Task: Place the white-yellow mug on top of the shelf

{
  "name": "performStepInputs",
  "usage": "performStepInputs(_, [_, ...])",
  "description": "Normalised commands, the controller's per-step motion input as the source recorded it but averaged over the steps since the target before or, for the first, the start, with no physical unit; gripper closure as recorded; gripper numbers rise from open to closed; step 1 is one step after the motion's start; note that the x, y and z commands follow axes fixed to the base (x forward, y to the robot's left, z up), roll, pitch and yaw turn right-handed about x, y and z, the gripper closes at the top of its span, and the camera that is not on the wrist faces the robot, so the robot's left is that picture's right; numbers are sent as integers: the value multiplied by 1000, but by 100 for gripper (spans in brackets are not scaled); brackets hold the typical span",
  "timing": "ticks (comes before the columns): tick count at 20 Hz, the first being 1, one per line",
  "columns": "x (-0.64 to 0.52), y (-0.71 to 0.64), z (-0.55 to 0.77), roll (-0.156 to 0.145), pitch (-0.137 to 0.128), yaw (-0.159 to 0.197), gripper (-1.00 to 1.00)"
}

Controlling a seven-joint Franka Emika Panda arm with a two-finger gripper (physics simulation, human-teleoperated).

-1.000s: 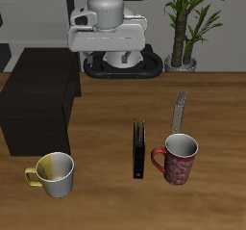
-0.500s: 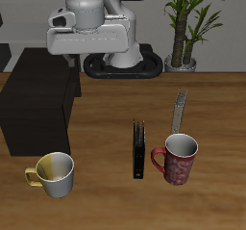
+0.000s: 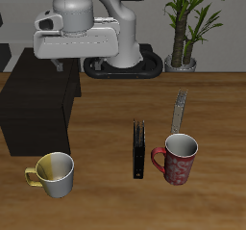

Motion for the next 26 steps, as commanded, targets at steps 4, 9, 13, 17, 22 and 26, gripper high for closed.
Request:
performStepInputs(4, [326, -78, -50, 28, 1, 63, -100])
performStepInputs(9, [278, 4, -84, 41, 4, 70, -100])
performStepInputs(13, [256, -22, -148, 34, -1, 3, -100])
performStepInputs(17, [162, -79, -97, -22, -29, -28, -100])
performStepInputs(22, [194, -48, -156, -36, -71, -65, -100])
performStepInputs(26, [196, -22, -319, -66, -29, -43, -100])
